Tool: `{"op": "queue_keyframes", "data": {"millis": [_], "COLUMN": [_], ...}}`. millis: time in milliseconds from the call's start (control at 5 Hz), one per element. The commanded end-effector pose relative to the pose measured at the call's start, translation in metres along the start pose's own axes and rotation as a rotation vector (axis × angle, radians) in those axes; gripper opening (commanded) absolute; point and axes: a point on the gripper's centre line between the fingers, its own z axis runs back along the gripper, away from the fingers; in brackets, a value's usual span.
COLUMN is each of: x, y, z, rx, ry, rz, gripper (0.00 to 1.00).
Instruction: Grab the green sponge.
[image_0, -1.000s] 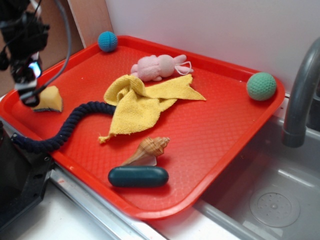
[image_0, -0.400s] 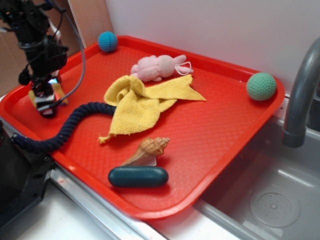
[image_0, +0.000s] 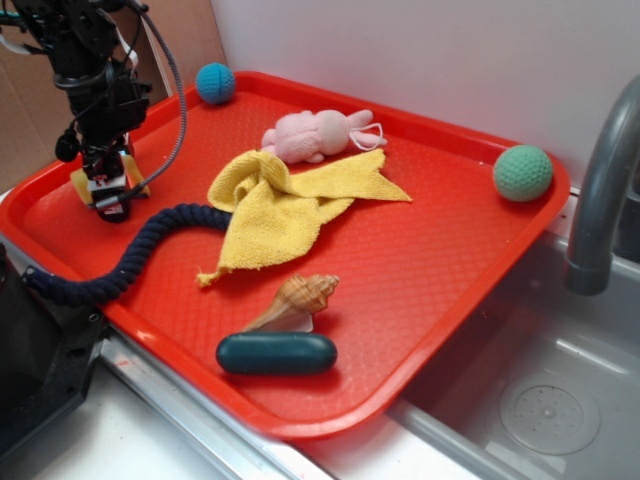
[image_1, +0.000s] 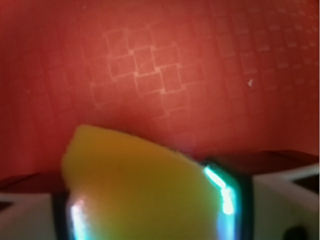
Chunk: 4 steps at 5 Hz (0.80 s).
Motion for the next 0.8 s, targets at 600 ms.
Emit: {"op": "queue_keyframes", "data": {"millis": [600], "x": [0.048], "y": [-0.029], "z": [0.173], "rx": [0.002], "ry": [-0.044], "rz": [0.5], "gripper": [0.0]}}
